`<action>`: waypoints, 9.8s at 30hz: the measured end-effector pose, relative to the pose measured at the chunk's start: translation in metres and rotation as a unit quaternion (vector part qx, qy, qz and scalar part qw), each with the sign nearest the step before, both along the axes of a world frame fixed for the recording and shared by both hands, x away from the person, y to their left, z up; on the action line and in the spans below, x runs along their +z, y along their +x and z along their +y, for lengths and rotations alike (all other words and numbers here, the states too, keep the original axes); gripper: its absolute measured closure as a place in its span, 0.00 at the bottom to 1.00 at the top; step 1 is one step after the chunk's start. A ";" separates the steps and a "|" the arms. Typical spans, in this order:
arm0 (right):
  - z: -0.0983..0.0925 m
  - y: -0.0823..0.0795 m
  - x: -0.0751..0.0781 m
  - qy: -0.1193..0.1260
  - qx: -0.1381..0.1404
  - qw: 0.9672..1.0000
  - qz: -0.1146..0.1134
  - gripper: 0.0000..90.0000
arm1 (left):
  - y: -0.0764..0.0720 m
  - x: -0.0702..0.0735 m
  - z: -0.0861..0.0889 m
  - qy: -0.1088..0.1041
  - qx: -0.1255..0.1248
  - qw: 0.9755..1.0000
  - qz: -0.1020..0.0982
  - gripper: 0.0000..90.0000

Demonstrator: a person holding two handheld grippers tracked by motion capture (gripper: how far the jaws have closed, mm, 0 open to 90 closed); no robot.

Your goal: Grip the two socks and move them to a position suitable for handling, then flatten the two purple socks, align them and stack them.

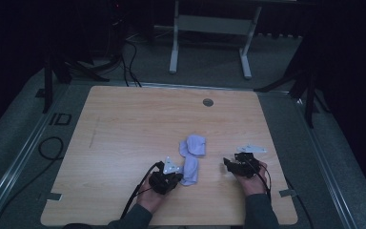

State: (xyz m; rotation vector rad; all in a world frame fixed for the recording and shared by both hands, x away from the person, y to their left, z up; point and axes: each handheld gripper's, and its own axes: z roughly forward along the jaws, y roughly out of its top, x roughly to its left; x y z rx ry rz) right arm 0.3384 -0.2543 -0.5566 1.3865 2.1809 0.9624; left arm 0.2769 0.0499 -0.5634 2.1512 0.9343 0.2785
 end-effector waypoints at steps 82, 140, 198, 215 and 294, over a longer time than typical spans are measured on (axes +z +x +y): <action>0.049 -0.005 0.003 0.041 0.094 0.993 0.056 0.95 | -0.009 0.003 0.035 0.036 0.078 0.996 -0.010 0.99; 0.089 0.043 0.039 0.002 0.095 0.995 0.014 0.67 | -0.007 0.005 0.042 0.040 0.097 0.994 -0.006 0.86; 0.025 0.069 0.047 0.005 -0.002 0.999 0.033 0.99 | -0.006 0.005 0.042 0.039 0.100 0.994 -0.002 0.83; -0.001 0.055 0.019 -0.053 -0.038 0.996 0.057 0.79 | -0.006 0.005 0.042 0.039 0.096 0.995 -0.002 0.83; 0.097 0.078 0.022 -0.042 0.188 0.980 0.045 0.94 | 0.009 0.002 0.037 0.029 0.067 0.997 -0.013 0.80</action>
